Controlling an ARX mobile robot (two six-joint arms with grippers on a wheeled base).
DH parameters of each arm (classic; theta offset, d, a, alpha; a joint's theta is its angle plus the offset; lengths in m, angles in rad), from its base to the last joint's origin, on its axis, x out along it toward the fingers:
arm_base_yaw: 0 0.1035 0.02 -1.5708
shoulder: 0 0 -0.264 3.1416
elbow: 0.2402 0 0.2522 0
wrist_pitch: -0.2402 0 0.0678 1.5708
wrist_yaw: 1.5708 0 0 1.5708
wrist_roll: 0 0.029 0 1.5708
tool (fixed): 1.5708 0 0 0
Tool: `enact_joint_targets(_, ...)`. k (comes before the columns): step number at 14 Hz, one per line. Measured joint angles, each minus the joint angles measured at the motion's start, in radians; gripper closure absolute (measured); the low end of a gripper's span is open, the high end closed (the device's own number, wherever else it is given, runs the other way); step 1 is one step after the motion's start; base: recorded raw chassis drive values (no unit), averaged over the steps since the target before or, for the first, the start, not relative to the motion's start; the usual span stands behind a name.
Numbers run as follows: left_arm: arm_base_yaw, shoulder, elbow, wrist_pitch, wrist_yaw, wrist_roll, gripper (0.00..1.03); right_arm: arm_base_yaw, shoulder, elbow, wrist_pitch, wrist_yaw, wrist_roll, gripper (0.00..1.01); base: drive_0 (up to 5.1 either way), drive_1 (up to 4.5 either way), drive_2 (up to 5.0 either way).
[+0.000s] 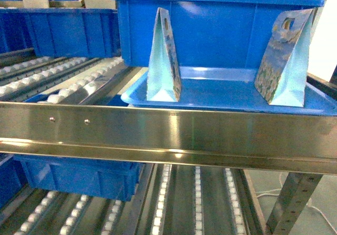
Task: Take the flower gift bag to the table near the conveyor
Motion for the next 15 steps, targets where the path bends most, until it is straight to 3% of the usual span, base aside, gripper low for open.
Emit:
enact_joint_targets(12,0.0,0.0,0.0,0.0,0.0,0.0,0.05,0.0,0.0,0.0,0.0,0.0,0.0,0.03,0.0,0.0,0.0)
enact_joint_targets(13,0.0,0.0,0.0,0.0,0.0,0.0,0.05,0.0,0.01,0.0,0.027,-0.002,0.001,0.03,0.0,0.0,0.0)
enact_joint_targets(15,-0.033,0.069,-0.001,0.107,-0.008,0.0,0.05,0.009,0.19,0.0,0.216,0.005,0.0,0.03,0.0,0.0,0.0)
